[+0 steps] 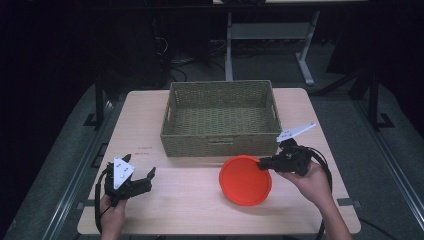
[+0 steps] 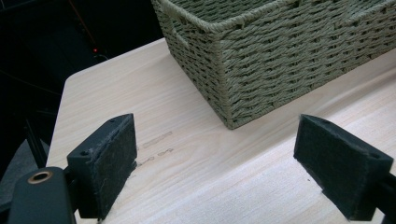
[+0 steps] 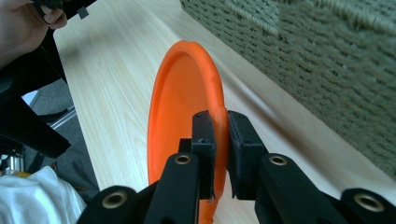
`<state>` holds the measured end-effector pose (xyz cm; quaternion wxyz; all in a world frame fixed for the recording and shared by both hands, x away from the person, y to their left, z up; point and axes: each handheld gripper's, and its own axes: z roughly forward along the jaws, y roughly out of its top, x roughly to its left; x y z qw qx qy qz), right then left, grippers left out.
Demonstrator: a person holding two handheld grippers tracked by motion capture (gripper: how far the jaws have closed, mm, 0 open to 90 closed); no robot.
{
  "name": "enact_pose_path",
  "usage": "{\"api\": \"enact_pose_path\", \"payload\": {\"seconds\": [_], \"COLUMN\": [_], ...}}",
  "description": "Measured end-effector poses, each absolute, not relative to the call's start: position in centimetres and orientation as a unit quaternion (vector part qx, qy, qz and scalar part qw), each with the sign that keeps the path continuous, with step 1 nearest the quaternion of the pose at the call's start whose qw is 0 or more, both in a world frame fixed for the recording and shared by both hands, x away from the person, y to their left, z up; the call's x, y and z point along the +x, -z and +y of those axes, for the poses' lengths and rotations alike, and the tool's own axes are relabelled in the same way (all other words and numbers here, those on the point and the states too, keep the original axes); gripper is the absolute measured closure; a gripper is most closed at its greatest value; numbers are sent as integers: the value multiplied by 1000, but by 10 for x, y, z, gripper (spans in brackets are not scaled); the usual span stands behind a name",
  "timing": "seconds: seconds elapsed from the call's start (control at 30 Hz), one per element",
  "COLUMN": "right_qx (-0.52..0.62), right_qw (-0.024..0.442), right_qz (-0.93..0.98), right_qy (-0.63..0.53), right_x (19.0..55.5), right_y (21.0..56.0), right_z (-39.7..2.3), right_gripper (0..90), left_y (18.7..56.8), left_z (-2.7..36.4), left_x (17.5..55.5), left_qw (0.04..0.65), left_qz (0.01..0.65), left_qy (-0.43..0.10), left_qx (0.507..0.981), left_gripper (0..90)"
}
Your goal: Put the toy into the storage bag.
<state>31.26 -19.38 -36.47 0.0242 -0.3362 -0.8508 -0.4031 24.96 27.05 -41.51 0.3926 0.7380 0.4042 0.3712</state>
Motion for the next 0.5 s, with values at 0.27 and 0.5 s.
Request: {"api": "enact_pose_path", "payload": {"seconds": [0.27,0.5], "right_qx": [-335,-341], "right_qw": [13,9], "right_qz": [-853,-852], "right_qy": [399,397], "right_x": [314,317], "right_y": [348,341], "right_z": [-196,-196], "right_gripper": [819,818], "left_y": [416,416], "left_z": [269,268], "left_x": [249,250], "left_qw": [393,391], "left_qz": [402,400], "left_qy": [-370,-369], "left_qx": [740,742], "left_gripper": [127,127]}}
